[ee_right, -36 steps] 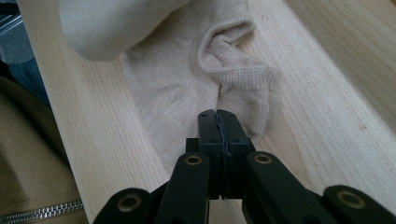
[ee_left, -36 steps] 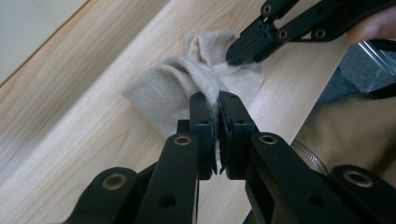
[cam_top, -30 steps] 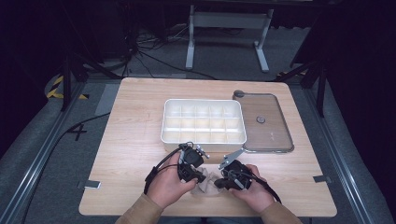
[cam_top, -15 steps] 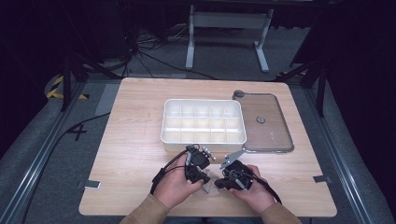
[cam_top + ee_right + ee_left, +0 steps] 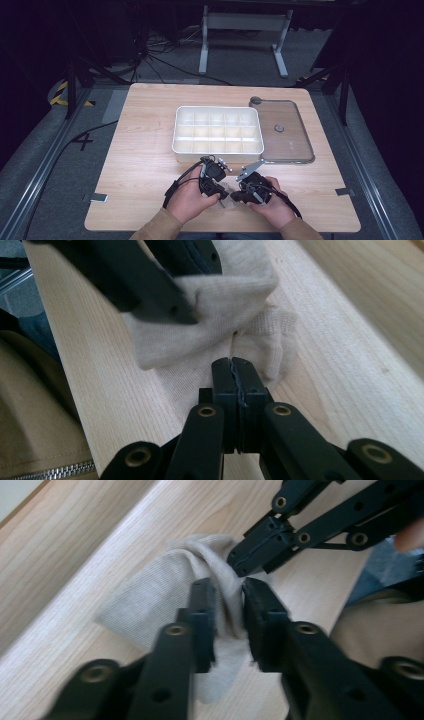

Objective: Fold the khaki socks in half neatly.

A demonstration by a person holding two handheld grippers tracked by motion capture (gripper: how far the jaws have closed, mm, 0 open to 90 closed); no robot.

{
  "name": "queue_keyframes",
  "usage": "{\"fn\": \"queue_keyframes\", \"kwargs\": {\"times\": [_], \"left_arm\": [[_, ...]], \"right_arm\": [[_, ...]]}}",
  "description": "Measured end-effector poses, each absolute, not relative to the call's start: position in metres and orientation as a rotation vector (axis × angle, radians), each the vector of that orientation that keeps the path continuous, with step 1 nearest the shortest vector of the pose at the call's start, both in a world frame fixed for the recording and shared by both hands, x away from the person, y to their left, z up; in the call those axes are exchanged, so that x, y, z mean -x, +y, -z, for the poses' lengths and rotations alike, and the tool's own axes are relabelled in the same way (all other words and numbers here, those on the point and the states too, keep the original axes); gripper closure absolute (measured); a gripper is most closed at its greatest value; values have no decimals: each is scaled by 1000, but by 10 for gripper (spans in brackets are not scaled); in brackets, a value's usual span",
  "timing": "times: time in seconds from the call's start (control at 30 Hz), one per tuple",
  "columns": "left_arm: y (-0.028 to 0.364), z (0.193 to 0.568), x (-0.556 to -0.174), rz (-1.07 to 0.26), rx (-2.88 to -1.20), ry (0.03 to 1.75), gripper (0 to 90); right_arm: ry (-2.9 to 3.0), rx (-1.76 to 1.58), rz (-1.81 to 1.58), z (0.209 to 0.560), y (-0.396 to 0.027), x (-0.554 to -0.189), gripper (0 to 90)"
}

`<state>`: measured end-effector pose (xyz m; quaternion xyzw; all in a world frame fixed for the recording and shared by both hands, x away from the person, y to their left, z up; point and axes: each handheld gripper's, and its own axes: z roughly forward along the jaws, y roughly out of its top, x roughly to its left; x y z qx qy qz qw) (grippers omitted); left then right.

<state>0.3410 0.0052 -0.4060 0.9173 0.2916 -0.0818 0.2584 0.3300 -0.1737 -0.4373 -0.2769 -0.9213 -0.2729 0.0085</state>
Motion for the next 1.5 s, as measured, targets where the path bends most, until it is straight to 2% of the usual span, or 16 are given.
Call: {"fn": "queue_keyframes", "kwargs": {"times": [0.13,0.3,0.6,0.8,1.0,1.5], "left_arm": [[10,397,-337,200,-2479,795,657],[21,387,-334,174,-2449,805,658],[52,380,-333,111,-2418,900,819],[60,386,-333,103,-2436,933,872],[57,390,-333,115,-2454,921,892],[28,410,-339,206,-2544,831,898]], "right_arm": [[-2884,875,906,425,-181,-329,900],[-2895,876,989,407,-187,-327,900],[-2930,730,1062,392,-158,-319,900],[-2944,682,1034,398,-139,-320,900],[-2976,680,960,406,-131,-322,900],[-2966,759,910,413,-151,-319,900]]}}
